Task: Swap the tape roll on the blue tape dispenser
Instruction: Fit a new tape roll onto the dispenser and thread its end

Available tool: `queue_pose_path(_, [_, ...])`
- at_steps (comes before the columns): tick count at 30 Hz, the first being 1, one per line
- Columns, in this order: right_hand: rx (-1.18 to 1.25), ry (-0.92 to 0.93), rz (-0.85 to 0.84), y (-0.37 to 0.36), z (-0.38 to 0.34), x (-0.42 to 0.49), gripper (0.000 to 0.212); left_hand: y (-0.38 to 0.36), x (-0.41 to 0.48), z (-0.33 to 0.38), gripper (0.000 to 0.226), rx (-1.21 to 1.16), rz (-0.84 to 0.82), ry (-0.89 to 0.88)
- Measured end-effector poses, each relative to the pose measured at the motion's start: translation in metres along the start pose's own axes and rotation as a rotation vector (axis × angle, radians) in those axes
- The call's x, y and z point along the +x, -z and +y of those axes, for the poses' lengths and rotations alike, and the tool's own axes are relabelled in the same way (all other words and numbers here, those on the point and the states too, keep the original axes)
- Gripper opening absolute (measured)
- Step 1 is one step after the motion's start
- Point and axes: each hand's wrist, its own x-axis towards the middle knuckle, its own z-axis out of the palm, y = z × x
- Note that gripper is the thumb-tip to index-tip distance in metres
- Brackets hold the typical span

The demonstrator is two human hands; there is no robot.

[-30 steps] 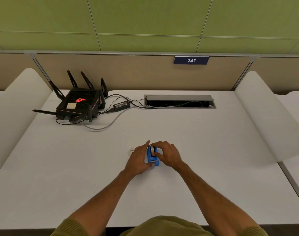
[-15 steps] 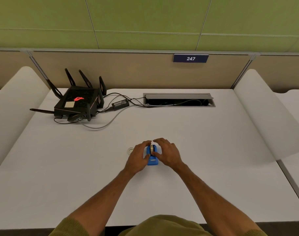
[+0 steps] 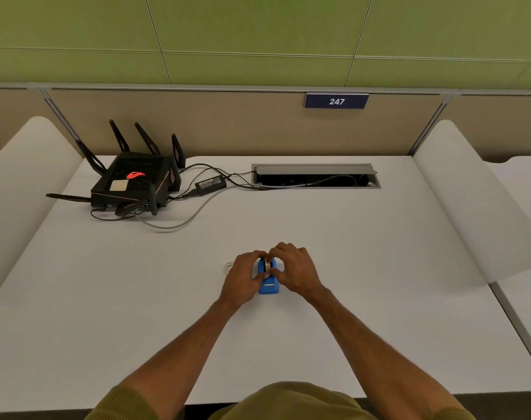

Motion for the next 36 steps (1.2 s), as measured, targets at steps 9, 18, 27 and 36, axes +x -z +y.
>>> queue_pose_path(9, [-0.034,-0.076,0.054,-0.002,-0.001,0.006,0.026,0.003,0.001,0.001,0.047,-0.003,0.016,-0.057])
queue_pose_path(18, [-0.235,0.076,0.097,-0.003,-0.003,0.001,0.029,0.004,0.000,0.001,0.039,0.013,0.021,-0.082])
queue_pose_path(27, [-0.301,0.171,0.100,-0.006,-0.001,0.000,0.031,0.008,0.003,0.001,0.045,0.051,-0.010,-0.065])
queue_pose_path(36, [-0.360,0.240,0.050,-0.008,0.001,0.003,0.026,0.008,0.003,-0.001,0.043,0.084,-0.018,-0.077])
